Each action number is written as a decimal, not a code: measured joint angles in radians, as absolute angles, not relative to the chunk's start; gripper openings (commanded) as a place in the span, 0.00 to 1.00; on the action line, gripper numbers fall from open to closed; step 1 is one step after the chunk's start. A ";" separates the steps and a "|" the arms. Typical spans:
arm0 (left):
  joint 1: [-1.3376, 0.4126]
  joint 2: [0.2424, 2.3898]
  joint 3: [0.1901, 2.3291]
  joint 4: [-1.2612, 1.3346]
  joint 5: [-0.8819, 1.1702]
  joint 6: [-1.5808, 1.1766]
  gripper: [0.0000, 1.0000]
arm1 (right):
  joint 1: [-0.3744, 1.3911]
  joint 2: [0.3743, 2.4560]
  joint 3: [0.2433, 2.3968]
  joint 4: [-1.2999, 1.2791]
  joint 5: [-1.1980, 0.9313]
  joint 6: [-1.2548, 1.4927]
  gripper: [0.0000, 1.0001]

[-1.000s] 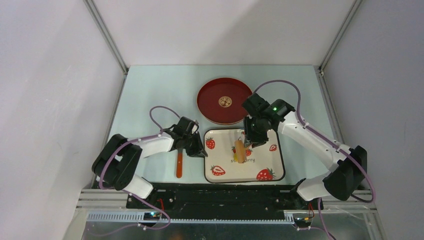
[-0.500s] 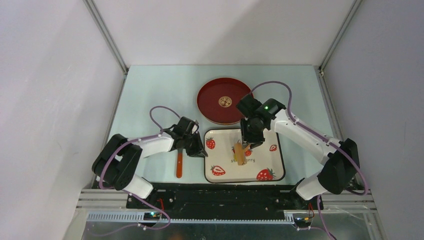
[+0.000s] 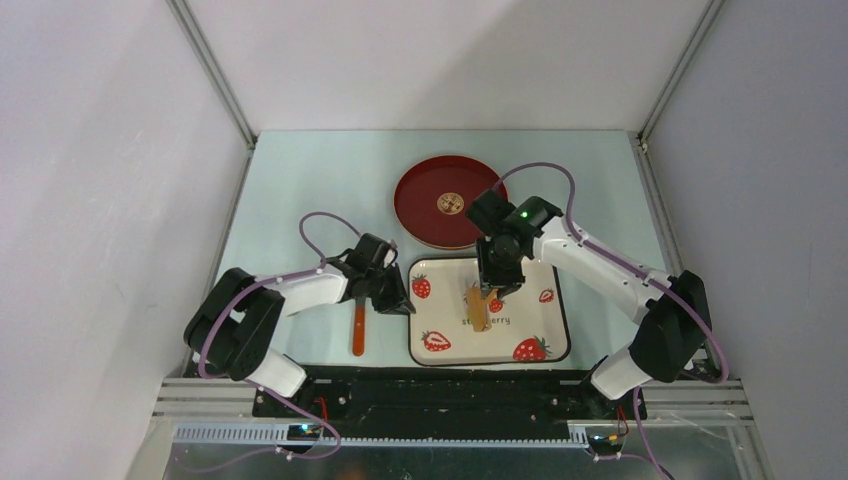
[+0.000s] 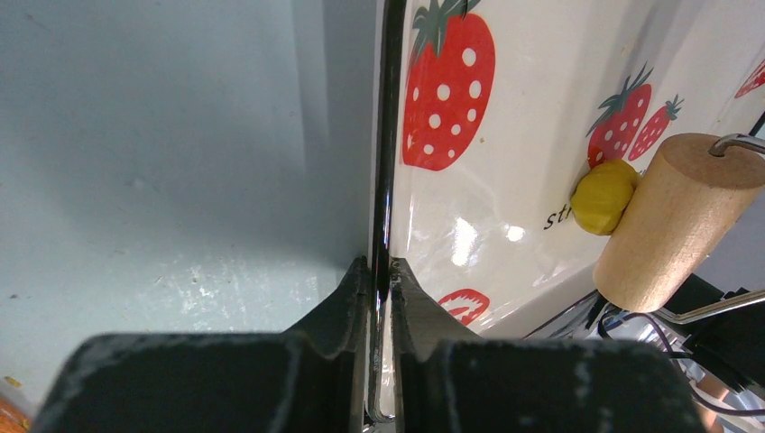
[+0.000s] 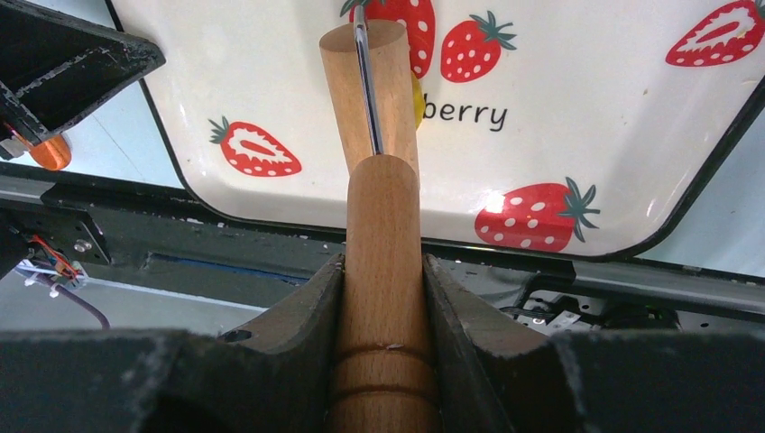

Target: Roll out the dumpling wrappers from the dough

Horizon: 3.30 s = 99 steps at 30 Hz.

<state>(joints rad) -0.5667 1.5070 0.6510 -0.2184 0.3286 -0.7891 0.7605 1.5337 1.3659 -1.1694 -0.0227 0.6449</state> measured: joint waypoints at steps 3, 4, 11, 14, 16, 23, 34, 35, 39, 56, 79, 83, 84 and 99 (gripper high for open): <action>-0.567 1.507 0.651 -0.218 0.329 -0.789 0.00 | 0.762 1.539 1.368 -1.174 -0.012 0.652 0.00; -0.567 1.507 0.651 -0.218 0.329 -0.790 0.00 | 0.762 1.542 1.369 -1.176 -0.009 0.655 0.00; -0.567 1.507 0.651 -0.218 0.329 -0.791 0.00 | 0.762 1.549 1.370 -1.182 0.001 0.660 0.00; -0.567 1.507 0.651 -0.218 0.329 -0.794 0.00 | 0.761 1.549 1.365 -1.177 -0.002 0.658 0.00; -0.567 1.507 0.651 -0.218 0.329 -0.795 0.00 | 0.761 1.549 1.361 -1.171 -0.009 0.656 0.00; -0.567 1.507 0.651 -0.218 0.329 -0.795 0.00 | 0.760 1.565 1.358 -1.152 -0.037 0.654 0.00; -0.567 1.507 0.651 -0.218 0.328 -0.796 0.00 | 0.739 1.571 1.332 -1.106 -0.073 0.655 0.00; -0.567 1.507 0.651 -0.218 0.328 -0.796 0.00 | 0.728 1.564 1.322 -1.098 -0.081 0.655 0.00; -0.567 1.507 0.651 -0.218 0.328 -0.796 0.00 | 0.695 1.538 1.285 -1.074 -0.108 0.655 0.00; -0.567 1.507 0.651 -0.218 0.328 -0.796 0.00 | 0.712 1.525 1.267 -1.052 -0.097 0.650 0.00; -0.567 1.508 0.651 -0.217 0.329 -0.797 0.00 | 0.662 1.380 1.308 -0.947 -0.260 0.590 0.00; -0.567 1.508 0.651 -0.216 0.329 -0.797 0.00 | 0.631 1.379 1.308 -1.015 -0.195 0.587 0.00; -0.567 1.508 0.651 -0.216 0.329 -0.797 0.00 | 0.629 1.382 1.308 -1.036 -0.172 0.584 0.00; -0.567 1.510 0.651 -0.212 0.331 -0.797 0.00 | 0.688 1.435 1.308 -1.140 -0.066 0.575 0.00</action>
<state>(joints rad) -0.5671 1.5101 0.6510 -0.2115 0.3305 -0.7967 0.6884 1.4345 1.3075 -1.1400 -0.0662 0.5755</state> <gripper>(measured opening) 0.121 0.368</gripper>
